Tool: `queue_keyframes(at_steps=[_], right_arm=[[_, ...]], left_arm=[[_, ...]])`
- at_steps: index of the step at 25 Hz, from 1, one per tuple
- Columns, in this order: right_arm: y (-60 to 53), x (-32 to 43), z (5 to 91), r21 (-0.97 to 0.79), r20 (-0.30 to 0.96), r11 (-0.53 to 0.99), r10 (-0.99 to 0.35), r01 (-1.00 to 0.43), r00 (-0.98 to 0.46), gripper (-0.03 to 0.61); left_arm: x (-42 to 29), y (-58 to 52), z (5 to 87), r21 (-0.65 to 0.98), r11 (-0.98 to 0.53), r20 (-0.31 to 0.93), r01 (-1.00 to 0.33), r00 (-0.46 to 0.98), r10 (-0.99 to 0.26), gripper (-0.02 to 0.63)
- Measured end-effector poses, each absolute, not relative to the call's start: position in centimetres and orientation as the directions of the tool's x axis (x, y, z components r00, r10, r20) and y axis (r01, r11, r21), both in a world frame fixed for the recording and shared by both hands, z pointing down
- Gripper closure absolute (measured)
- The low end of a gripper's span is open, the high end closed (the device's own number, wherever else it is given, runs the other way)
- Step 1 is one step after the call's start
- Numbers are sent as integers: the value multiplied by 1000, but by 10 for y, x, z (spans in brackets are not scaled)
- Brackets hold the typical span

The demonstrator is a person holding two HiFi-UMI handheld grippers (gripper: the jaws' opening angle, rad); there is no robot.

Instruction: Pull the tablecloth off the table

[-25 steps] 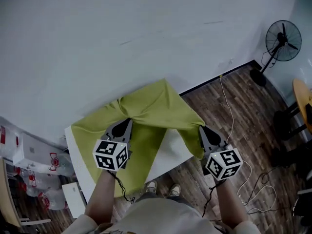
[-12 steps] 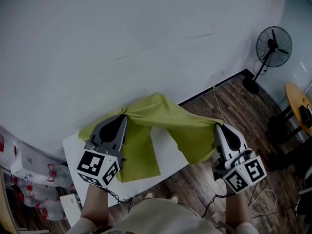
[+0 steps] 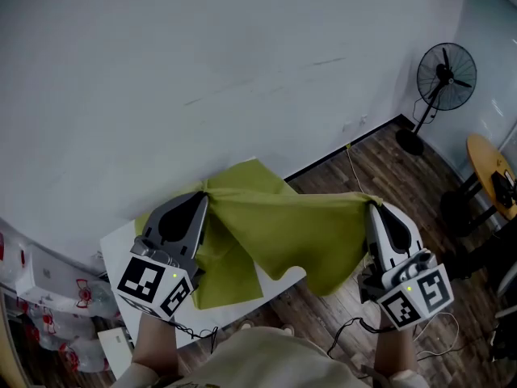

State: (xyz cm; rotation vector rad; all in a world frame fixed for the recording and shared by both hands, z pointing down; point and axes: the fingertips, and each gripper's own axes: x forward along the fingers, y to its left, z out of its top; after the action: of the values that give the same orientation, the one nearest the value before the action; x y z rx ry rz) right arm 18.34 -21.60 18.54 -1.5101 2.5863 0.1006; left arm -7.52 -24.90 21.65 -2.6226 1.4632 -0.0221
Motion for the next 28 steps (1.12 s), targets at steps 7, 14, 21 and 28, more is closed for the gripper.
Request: queue_keyframes(at_steps=[7,14,21,28], right_arm=[[-226,185,228,-22,-60,476,-879,-879,-474,543],[-234,187,274,-51,31,469,-882,-882,-470,543],[-238,190,321,-91,119,440,-886,-893,-448,542],[-235,186,361,-82,224,441,-865,-894,-448,543]], left_arm=[[-68,-263,262,-113,-537,59,-836,534,-843,594],[-62,-271,311,-69,-553,166,-830,537,-827,594],[-59,-275,352,-45,-559,247,-828,533,-809,592],[-61,-276,385,-27,-554,308,-832,521,-796,592]])
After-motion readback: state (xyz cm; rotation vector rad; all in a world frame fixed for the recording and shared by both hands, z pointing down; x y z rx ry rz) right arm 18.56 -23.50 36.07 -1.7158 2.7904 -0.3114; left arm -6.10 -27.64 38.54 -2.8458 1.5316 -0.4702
